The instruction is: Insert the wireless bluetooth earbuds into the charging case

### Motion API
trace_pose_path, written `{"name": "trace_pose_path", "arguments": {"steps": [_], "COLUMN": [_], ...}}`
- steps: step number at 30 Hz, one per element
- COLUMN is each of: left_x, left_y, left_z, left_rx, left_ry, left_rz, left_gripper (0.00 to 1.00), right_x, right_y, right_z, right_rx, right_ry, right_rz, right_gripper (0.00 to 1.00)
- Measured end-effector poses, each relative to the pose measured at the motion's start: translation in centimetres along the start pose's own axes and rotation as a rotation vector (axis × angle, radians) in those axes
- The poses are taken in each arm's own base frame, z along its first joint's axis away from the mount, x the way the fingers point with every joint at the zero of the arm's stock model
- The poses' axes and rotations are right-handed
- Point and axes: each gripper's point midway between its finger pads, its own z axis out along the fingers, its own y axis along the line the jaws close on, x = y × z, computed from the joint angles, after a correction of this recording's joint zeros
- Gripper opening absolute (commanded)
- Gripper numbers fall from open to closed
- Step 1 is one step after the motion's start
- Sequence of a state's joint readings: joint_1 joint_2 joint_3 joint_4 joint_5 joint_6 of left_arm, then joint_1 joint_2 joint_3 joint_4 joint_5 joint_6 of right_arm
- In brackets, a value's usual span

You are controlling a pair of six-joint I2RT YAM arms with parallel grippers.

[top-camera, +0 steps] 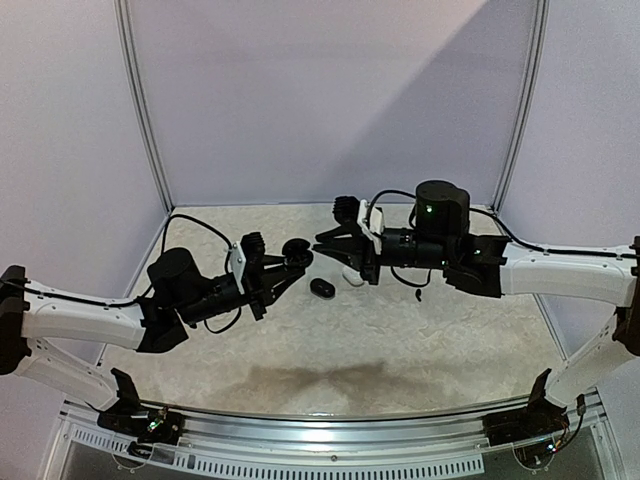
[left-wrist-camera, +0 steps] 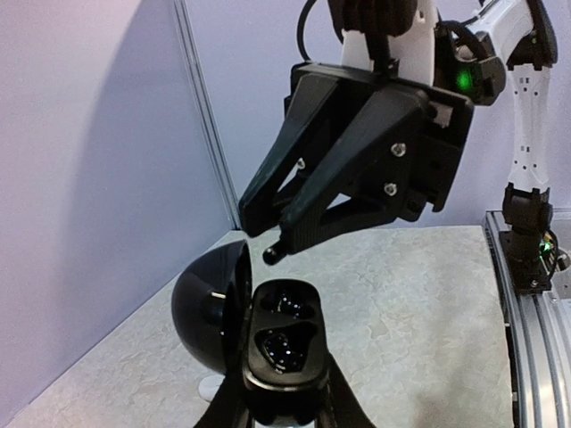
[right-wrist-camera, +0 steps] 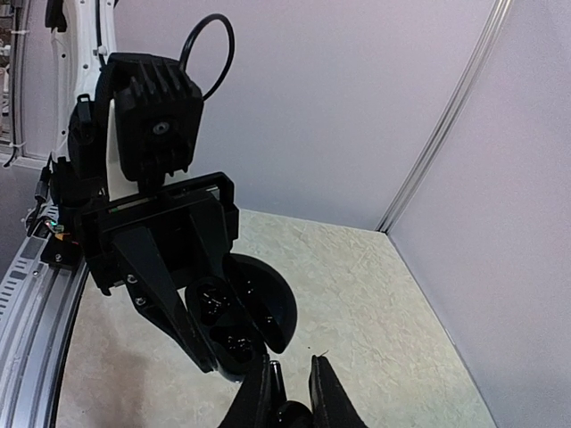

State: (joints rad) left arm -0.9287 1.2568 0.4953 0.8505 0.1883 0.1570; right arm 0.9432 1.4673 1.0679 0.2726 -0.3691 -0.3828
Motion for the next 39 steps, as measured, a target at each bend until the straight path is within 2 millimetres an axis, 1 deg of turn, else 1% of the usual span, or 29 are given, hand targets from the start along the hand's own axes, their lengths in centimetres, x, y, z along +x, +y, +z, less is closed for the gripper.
{"name": "trace_pose_path", "arguments": {"steps": [6, 8, 10, 12, 14, 15, 16, 18, 20, 22, 23, 24, 26, 28, 30, 33, 35, 39], "left_x": [0.1, 0.1, 0.0, -0.1, -0.3, -0.3, -0.2, -0.1, 0.0, 0.0, -0.1, -0.2, -0.3, -0.5, -0.5, -0.5, -0.4, -0.4], "left_y": [0.2, 0.4, 0.5, 0.7, 0.8, 0.9, 0.9, 1.0, 1.0, 0.9, 1.0, 1.0, 1.0, 1.1, 1.1, 1.1, 1.1, 1.1], "left_z": [0.0, 0.0, -0.1, -0.2, -0.4, -0.5, -0.6, -0.9, -1.2, -1.4, -1.5, -1.6, -1.8, -1.9, -1.9, -2.0, -2.0, -2.0], "left_rx": [-0.014, -0.021, -0.029, -0.041, -0.049, -0.052, -0.055, -0.063, -0.067, -0.067, -0.069, -0.07, -0.072, -0.073, -0.074, -0.075, -0.074, -0.074], "left_ry": [0.005, 0.008, 0.008, 0.005, 0.001, 0.002, 0.002, 0.003, 0.005, 0.005, 0.003, 0.001, -0.003, -0.007, -0.01, -0.01, -0.007, -0.007], "left_rz": [-0.023, -0.03, -0.036, -0.039, -0.044, -0.046, -0.048, -0.049, -0.049, -0.049, -0.048, -0.048, -0.047, -0.046, -0.045, -0.045, -0.046, -0.045], "left_gripper": [0.0, 0.0, 0.0, 0.0, 0.0, 0.0, 0.0, 0.0, 0.0, 0.0, 0.0, 0.0, 0.0, 0.0, 0.0, 0.0, 0.0, 0.0], "right_x": [-1.5, -1.7, -1.7, -1.5, -0.7, 0.3, 1.7, 5.3, 10.8, 16.3, 18.1, 20.1, 22.2, 23.3, 24.2, 26.1, 26.9, 27.9], "right_y": [-0.2, -0.8, -2.0, -4.1, -5.6, -6.0, -6.1, -5.1, -2.8, 0.2, 1.3, 2.7, 4.5, 5.9, 7.0, 8.8, 9.7, 10.6], "right_z": [-1.3, -1.5, -1.9, -2.8, -3.6, -3.8, -3.9, -3.9, -4.2, -5.6, -6.3, -7.4, -9.4, -11.0, -12.1, -13.2, -13.6, -13.8], "right_rx": [0.007, 0.021, 0.045, 0.094, 0.131, 0.141, 0.142, 0.12, 0.076, 0.03, 0.014, -0.005, -0.028, -0.043, -0.059, -0.095, -0.12, -0.151], "right_ry": [-0.008, 0.024, 0.083, 0.172, 0.269, 0.333, 0.406, 0.556, 0.763, 0.991, 1.074, 1.176, 1.322, 1.433, 1.518, 1.632, 1.686, 1.742], "right_rz": [-0.002, 0.015, 0.05, 0.107, 0.174, 0.216, 0.265, 0.355, 0.47, 0.576, 0.611, 0.652, 0.713, 0.761, 0.798, 0.849, 0.873, 0.894], "right_gripper": [0.04, 0.03, 0.04, 0.04, 0.04, 0.04, 0.04, 0.04, 0.03, 0.02, 0.01, 0.01, 0.01, 0.01, 0.02, 0.05, 0.06, 0.1]}}
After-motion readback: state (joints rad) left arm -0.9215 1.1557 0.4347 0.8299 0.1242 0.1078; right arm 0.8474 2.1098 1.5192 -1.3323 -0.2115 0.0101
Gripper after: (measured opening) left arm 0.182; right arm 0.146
